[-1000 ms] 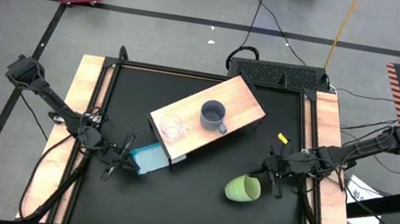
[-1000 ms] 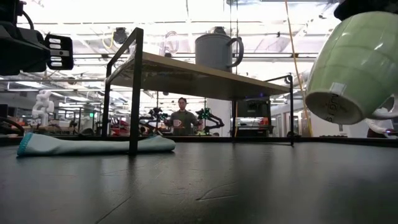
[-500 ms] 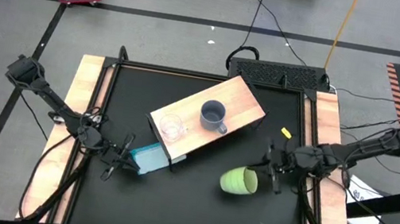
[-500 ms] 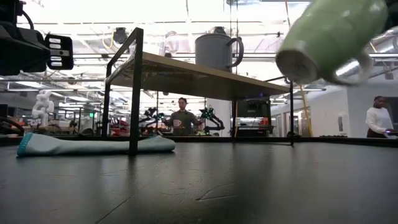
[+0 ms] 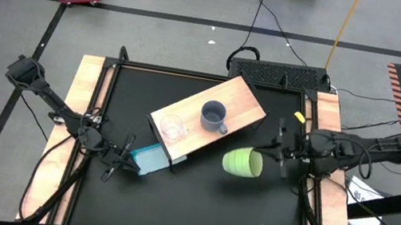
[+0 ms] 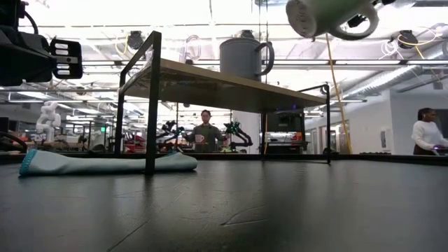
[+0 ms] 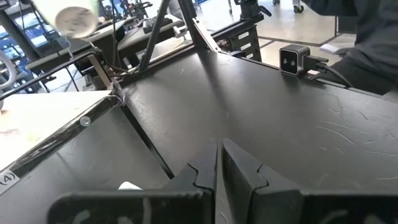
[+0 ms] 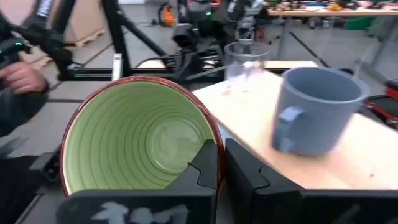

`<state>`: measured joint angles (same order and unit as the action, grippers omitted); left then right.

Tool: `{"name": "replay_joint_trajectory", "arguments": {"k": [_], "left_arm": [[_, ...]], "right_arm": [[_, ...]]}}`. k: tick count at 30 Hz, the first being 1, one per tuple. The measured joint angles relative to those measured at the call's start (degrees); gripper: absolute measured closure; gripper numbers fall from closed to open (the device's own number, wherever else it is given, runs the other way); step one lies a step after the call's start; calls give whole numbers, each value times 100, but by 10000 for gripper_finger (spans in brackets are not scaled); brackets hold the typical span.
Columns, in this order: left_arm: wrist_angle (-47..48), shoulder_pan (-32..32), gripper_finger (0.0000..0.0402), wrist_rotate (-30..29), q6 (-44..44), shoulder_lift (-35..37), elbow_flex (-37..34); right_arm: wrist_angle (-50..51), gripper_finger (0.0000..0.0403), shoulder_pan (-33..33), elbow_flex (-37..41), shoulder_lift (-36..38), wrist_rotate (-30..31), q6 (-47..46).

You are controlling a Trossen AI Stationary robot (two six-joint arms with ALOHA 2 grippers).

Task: Stack small to large cups/mugs on shelf
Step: Put the green mug on the shelf

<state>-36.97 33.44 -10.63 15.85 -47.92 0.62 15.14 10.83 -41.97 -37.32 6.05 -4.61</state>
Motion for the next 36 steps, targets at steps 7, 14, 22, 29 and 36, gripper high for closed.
{"name": "replay_joint_trajectory", "arguments": {"k": [7,14,22,29,36], "left_arm": [[0,-1,376,-2,188,-2,-2],[0,-3,376,-2,219,0,-2],[14,-3,376,0,206,-2,-2],[167,-3,376,0,203,-2,-1],[214,-3,376,-1,230,-2,-2]], "right_arm": [[505,402,-589,-527,-59,-2,30],[671,402,-1181,-1071,-315,-26,83],[891,402,-1967,-1903,-843,-34,202],[1282,402,-2614,-2676,-1411,-368,224],[2256,402,-3379,-3618,-2268,-662,83]]}}
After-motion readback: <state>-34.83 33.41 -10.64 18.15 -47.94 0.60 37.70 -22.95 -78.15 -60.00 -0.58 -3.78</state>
